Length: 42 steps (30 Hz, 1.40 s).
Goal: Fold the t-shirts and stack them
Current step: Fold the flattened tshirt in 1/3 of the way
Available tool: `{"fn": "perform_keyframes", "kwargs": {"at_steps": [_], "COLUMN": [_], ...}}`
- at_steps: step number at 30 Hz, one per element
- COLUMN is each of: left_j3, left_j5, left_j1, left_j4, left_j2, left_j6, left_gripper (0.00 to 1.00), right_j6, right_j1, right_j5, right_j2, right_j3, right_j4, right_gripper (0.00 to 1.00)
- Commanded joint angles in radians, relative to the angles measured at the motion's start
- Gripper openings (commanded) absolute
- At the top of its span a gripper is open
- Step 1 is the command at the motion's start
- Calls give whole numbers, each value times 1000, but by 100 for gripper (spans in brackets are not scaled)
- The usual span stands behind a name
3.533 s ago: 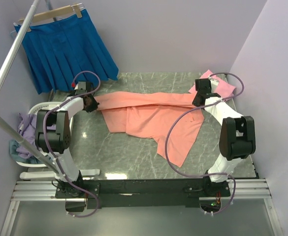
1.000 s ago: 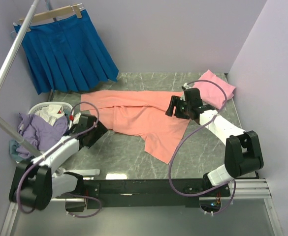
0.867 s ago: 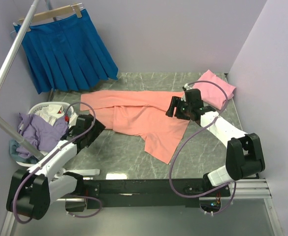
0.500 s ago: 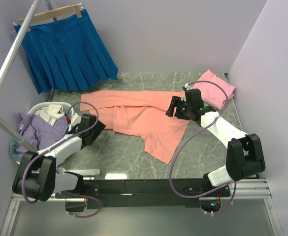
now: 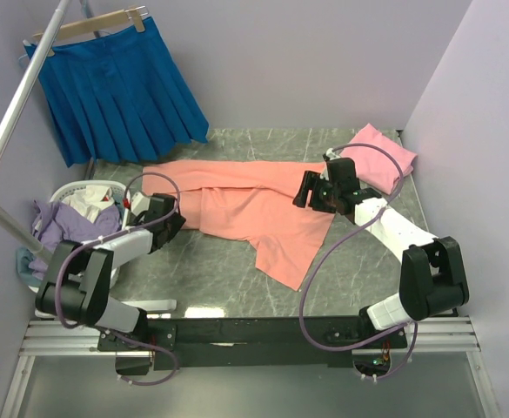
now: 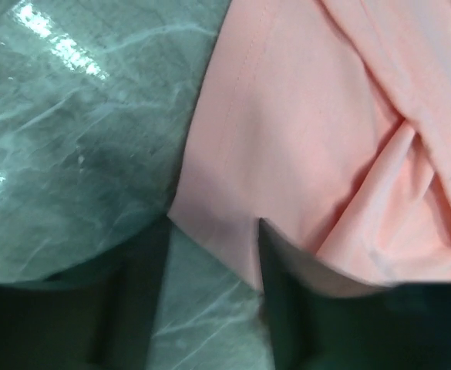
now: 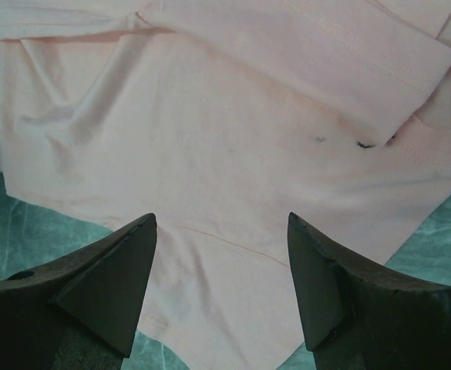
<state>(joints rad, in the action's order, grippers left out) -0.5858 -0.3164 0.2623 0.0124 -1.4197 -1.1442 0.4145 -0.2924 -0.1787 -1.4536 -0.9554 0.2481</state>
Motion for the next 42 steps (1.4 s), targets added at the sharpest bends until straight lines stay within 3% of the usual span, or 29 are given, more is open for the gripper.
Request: {"fn": "perform_keyframes", "kwargs": {"at_steps": [1, 4, 7, 13, 19, 27, 32, 35, 42], "left_j3": [-26, -45, -43, -60, -108, -126, -138, -140, -281], "left_j5": [7, 5, 5, 51, 109, 123, 122, 198, 108], "left_j1": [2, 2, 2, 2, 0, -24, -123, -144, -195], "left_j4": [-35, -23, -15, 101, 300, 515, 656, 647, 805], "left_j2": [-70, -94, -71, 48, 179, 280, 280, 312, 249], "left_j6": [18, 32, 50, 118, 187, 222, 250, 255, 282], "left_gripper": [28, 6, 1, 1, 1, 6, 8, 11, 16], "right_j6": [-5, -11, -10, -20, 0, 29, 38, 33, 37], "right_j1": [-7, -13, -14, -14, -13, 9, 15, 15, 12], "right_j5": [-71, -151, -176, -119, 19, 110, 88, 82, 84], "right_j2": [16, -1, -49, -273, -448, -462, -427, -416, -364], "right_j3": [13, 52, 90, -26, -206, -140, -92, -79, -39], "right_j4": [-6, 0, -24, -55, 77, 76, 48, 49, 54], "right_gripper": [75, 74, 74, 73, 73, 77, 77, 76, 75]}}
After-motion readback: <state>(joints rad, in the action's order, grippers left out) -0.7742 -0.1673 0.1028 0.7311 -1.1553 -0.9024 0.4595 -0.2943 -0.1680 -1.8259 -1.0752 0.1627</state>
